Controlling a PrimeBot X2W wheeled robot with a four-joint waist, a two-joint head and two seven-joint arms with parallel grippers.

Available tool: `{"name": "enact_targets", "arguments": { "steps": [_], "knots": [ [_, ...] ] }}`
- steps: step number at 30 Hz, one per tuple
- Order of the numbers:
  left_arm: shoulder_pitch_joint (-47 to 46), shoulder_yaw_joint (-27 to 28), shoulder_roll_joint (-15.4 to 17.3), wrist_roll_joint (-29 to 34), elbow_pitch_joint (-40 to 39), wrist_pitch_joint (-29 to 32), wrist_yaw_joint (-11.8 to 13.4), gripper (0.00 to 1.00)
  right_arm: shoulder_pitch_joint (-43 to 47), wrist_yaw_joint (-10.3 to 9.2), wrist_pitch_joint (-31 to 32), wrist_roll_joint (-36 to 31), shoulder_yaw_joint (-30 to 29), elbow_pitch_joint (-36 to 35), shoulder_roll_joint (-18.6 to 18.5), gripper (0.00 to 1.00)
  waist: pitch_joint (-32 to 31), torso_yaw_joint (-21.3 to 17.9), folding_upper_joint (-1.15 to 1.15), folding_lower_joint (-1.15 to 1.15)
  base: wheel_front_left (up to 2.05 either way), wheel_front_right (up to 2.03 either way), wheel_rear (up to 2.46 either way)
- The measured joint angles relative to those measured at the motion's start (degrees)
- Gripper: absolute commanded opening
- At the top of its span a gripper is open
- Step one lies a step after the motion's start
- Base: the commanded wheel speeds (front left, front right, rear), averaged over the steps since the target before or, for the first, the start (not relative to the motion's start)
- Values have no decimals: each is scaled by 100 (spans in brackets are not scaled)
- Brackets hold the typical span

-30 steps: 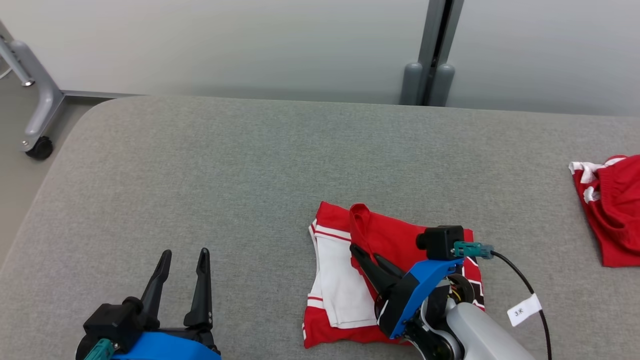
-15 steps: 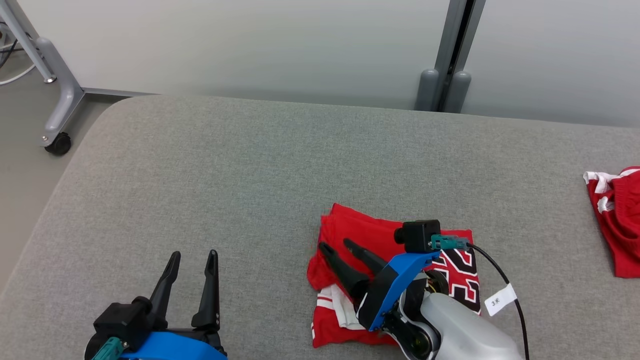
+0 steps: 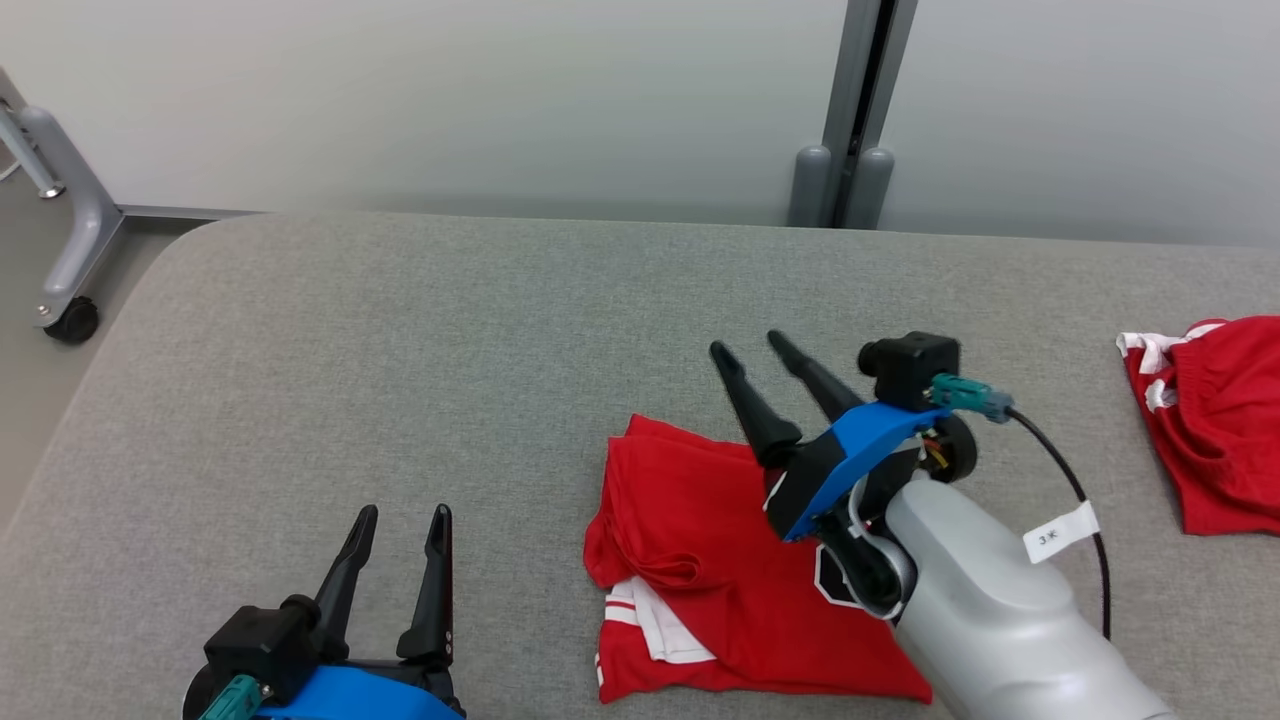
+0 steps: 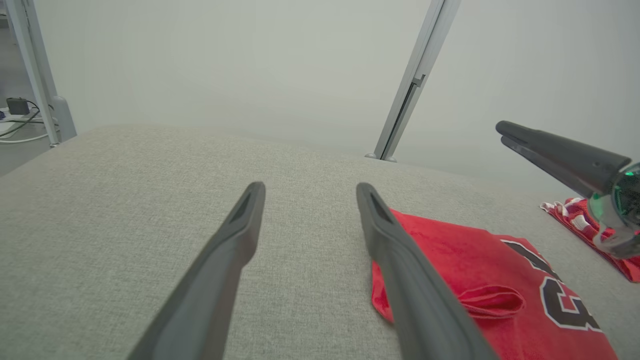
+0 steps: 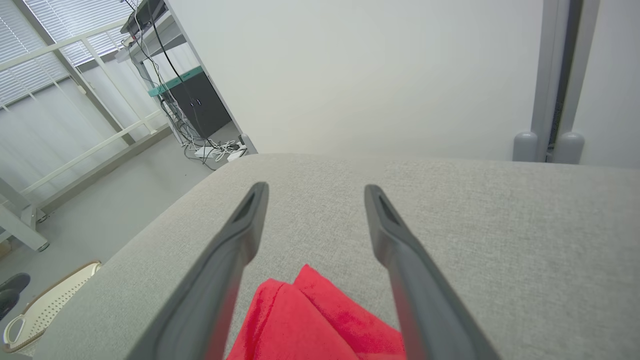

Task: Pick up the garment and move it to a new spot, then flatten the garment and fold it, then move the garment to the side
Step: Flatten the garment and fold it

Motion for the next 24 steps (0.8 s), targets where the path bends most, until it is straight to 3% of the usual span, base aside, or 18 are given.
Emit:
{"name": "enact_targets", "arguments": {
  "steps": [2,3,4,8,11,12,13,15,17,24],
  "knots": [
    [-21,-12,-2,1,3,-1,-8,100,44,0,-1,-637,-523,-143,-2,100,-2,-48,0,0,0,0,0],
    [-30,-21,-4,2,16,-1,-9,100,243,0,-4,-1289,-1025,-380,-3,100,-9,-84,0,1,0,0,0],
    [-30,-21,-4,2,16,-1,-9,100,243,0,-4,-1289,-1025,-380,-3,100,-9,-84,0,1,0,0,0],
    [-35,-41,-4,14,18,-1,-26,100,910,0,-7,-2415,-1692,-967,-5,100,-11,-121,0,1,0,0,0],
    [-55,-47,-3,14,27,-7,-34,100,1498,0,-5,-2993,-1726,-1289,-1,100,12,-124,0,0,0,0,0],
    [-55,-47,-3,14,27,-7,-34,100,1498,0,-5,-2993,-1726,-1289,-1,69,12,-124,0,0,0,0,0],
    [-70,-51,-3,14,31,-9,-36,100,1598,0,-5,-3174,-1697,-1291,-2,46,19,-120,0,1,0,0,0],
    [-95,-55,-3,14,41,-10,-49,100,1741,0,-5,-3580,-1678,-1265,0,27,31,-104,0,1,0,0,0],
    [-99,-54,-2,11,48,-10,-49,100,1869,0,-4,-3783,-1636,-1219,-1,0,46,-81,0,0,0,0,0],
    [-119,-9,3,-2,74,-26,-48,100,2014,0,33,-4150,-1327,-817,1,0,110,2,0,0,0,0,0]
  ]
}}
